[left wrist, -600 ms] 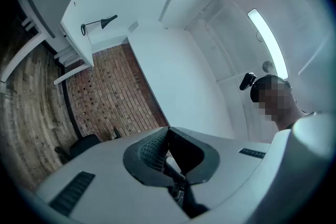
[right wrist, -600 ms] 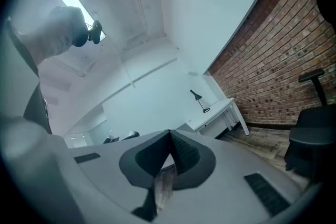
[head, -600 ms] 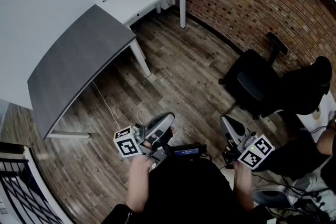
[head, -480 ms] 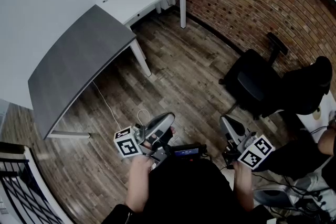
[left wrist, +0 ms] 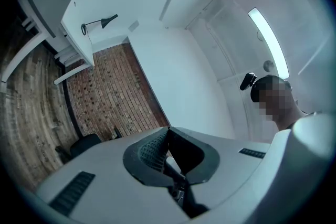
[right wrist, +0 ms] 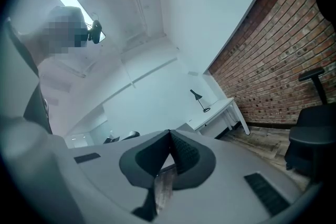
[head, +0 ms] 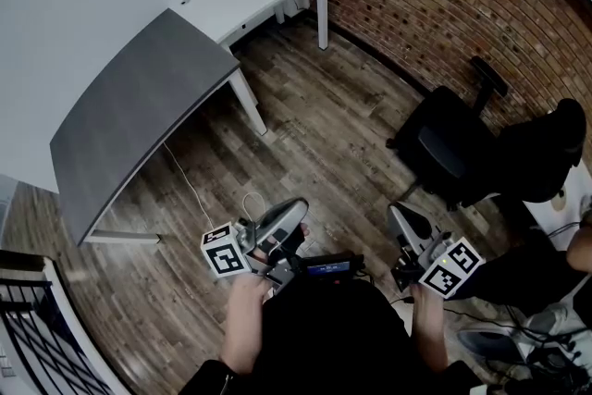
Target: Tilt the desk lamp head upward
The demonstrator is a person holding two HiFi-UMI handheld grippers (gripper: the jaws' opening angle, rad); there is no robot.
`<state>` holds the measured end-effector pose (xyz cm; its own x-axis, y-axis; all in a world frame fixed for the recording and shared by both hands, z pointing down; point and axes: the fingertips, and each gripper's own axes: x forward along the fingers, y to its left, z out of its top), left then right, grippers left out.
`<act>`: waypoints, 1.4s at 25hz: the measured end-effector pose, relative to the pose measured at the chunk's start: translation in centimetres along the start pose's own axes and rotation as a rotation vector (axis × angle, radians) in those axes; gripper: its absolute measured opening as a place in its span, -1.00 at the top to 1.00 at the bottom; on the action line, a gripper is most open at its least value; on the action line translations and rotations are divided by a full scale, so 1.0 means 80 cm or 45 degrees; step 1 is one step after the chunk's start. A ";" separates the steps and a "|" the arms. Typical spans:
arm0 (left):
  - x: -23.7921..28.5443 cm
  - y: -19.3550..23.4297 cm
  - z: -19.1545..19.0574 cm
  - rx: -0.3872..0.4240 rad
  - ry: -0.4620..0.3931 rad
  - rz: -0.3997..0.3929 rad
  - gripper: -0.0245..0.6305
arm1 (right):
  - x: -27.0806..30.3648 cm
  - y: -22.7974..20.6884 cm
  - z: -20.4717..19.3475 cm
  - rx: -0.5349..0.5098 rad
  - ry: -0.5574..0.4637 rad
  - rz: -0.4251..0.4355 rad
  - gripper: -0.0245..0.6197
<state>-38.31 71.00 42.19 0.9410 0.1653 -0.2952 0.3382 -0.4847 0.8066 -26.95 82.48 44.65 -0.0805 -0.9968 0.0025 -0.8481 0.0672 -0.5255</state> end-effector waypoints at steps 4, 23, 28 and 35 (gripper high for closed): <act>0.003 0.000 -0.001 -0.003 0.002 0.000 0.89 | -0.002 0.000 0.002 0.000 -0.002 -0.001 0.88; 0.044 -0.011 -0.029 0.012 0.072 0.018 0.89 | -0.037 -0.019 0.019 0.031 -0.048 0.018 0.88; 0.059 -0.013 -0.042 0.019 0.086 0.042 0.89 | -0.058 -0.030 0.022 0.042 -0.059 0.022 0.88; 0.076 -0.014 -0.064 0.033 0.113 0.077 0.89 | -0.088 -0.059 0.020 0.065 -0.067 0.006 0.88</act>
<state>-32.89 76.95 42.10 0.9573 0.2098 -0.1989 0.2814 -0.5180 0.8078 -21.59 89.10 45.75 -0.0559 -0.9974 -0.0445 -0.8200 0.0713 -0.5679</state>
